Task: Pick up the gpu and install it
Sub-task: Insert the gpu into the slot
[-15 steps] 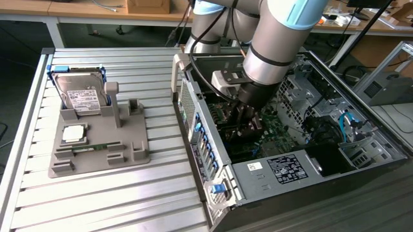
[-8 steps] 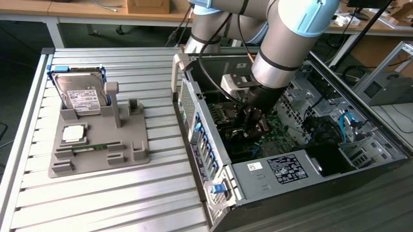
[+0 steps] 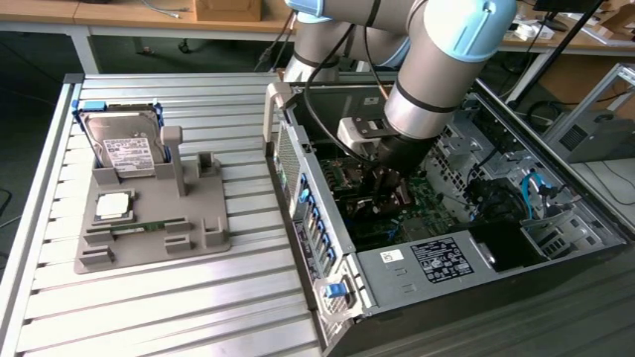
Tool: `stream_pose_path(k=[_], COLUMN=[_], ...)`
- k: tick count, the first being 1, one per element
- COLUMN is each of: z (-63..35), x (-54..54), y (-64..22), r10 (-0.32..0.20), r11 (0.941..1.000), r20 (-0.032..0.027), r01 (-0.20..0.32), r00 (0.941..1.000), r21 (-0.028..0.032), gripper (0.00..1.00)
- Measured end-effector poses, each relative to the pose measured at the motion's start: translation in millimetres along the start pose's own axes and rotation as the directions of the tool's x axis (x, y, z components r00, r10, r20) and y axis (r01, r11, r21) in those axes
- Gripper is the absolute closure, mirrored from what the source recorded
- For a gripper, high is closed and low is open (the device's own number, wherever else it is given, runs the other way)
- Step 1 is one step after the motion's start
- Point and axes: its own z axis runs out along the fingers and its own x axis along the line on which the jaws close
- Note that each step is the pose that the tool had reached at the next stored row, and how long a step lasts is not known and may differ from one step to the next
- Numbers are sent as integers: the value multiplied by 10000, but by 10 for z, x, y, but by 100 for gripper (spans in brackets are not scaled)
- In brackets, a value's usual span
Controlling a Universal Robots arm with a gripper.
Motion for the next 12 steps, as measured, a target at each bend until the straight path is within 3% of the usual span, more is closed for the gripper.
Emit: stream_pose_path(k=[5, 12], z=[0, 0], x=[1, 1], y=[0, 0], r10=[0, 0], r11=[10000, 10000], r20=[0, 0], r01=[0, 0], r00=[10000, 10000], r21=[0, 0], gripper=[73, 73])
